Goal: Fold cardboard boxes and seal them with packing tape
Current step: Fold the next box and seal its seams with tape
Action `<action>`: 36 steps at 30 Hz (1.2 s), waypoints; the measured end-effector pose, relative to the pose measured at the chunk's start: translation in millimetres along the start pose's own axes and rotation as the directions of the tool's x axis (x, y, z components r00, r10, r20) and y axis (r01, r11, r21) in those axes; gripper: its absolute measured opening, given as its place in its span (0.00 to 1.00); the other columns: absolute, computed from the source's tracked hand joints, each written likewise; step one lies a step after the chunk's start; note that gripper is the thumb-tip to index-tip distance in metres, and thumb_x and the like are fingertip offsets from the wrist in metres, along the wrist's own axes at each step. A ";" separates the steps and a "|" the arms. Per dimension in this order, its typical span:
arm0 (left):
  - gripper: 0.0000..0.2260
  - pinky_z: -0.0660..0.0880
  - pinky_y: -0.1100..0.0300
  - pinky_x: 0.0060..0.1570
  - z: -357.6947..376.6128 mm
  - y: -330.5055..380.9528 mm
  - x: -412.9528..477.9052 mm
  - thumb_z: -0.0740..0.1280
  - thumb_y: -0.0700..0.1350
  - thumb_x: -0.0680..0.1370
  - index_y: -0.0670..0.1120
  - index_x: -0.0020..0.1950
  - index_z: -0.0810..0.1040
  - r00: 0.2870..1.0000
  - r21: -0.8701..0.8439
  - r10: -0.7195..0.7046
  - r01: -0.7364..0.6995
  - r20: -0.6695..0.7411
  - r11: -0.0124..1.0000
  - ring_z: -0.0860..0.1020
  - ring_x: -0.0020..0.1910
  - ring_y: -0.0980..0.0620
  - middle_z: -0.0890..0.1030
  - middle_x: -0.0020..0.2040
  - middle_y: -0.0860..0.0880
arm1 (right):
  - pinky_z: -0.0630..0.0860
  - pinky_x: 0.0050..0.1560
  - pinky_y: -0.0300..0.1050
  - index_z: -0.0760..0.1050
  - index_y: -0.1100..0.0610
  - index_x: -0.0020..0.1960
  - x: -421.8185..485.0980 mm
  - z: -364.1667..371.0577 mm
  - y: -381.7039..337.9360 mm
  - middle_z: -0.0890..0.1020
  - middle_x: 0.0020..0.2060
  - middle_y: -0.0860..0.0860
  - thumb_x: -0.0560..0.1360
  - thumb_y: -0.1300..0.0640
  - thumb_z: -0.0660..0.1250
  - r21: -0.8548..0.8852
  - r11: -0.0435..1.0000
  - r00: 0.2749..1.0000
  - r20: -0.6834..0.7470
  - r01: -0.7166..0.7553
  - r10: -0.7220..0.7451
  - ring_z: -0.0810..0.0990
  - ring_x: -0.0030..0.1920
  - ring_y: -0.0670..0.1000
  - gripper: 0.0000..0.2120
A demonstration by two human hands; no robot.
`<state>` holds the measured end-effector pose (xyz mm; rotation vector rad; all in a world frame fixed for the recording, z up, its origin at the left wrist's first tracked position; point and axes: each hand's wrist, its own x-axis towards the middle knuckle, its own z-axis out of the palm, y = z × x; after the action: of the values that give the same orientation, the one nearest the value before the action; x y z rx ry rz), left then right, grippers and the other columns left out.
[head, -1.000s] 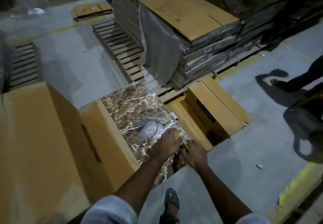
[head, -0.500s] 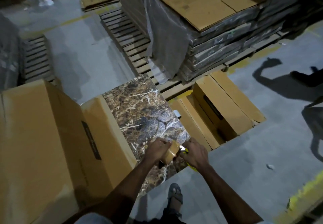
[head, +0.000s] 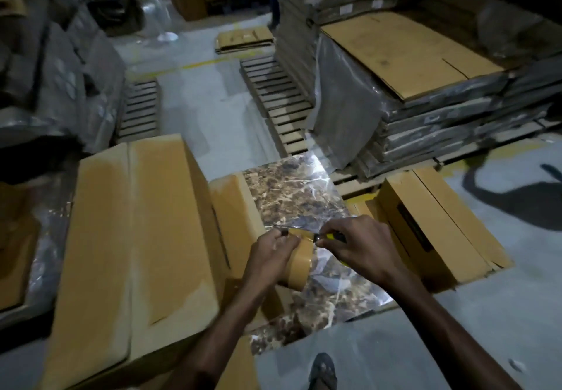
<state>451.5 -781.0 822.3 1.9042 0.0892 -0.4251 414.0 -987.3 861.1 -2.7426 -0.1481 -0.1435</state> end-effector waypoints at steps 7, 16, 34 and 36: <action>0.10 0.72 0.57 0.42 -115.8 12.4 -54.2 0.73 0.57 0.78 0.51 0.48 0.85 0.964 -0.112 0.054 -0.086 -0.261 0.990 0.80 0.43 0.52 0.85 0.44 0.55 | 0.75 0.33 0.46 0.83 0.41 0.53 21.8 5.5 -125.3 0.86 0.41 0.44 0.76 0.35 0.63 -0.233 0.956 0.949 -0.215 0.181 -0.232 0.85 0.42 0.51 0.15; 0.08 0.76 0.51 0.50 -245.9 -11.3 -87.6 0.75 0.55 0.76 0.52 0.40 0.86 0.939 -0.252 -0.007 -0.086 -0.345 0.964 0.82 0.52 0.43 0.86 0.48 0.52 | 0.70 0.33 0.45 0.85 0.48 0.47 43.7 42.6 -256.5 0.86 0.38 0.47 0.77 0.46 0.71 -0.323 0.885 0.789 -0.418 0.334 -0.450 0.82 0.35 0.53 0.07; 0.07 0.74 0.57 0.49 -276.1 -24.0 -108.4 0.74 0.52 0.78 0.52 0.42 0.85 0.930 -0.233 0.017 -0.110 -0.367 0.966 0.80 0.47 0.64 0.84 0.45 0.68 | 0.72 0.34 0.46 0.85 0.53 0.36 71.3 111.0 -114.7 0.83 0.30 0.51 0.74 0.43 0.76 0.220 0.829 0.825 -0.139 -0.514 0.548 0.82 0.35 0.57 0.15; 0.07 0.74 0.57 0.49 -272.4 -19.9 -105.3 0.74 0.51 0.78 0.52 0.41 0.85 0.926 -0.226 0.026 -0.119 -0.378 0.967 0.81 0.46 0.64 0.85 0.46 0.65 | 0.78 0.37 0.50 0.84 0.51 0.32 49.0 151.4 -69.3 0.82 0.28 0.53 0.71 0.40 0.76 0.253 0.731 0.760 0.030 -0.634 0.649 0.83 0.35 0.59 0.17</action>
<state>415.9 -508.6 923.6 1.7139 0.3072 0.0066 466.0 -861.2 753.8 -2.3683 0.7552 -0.0095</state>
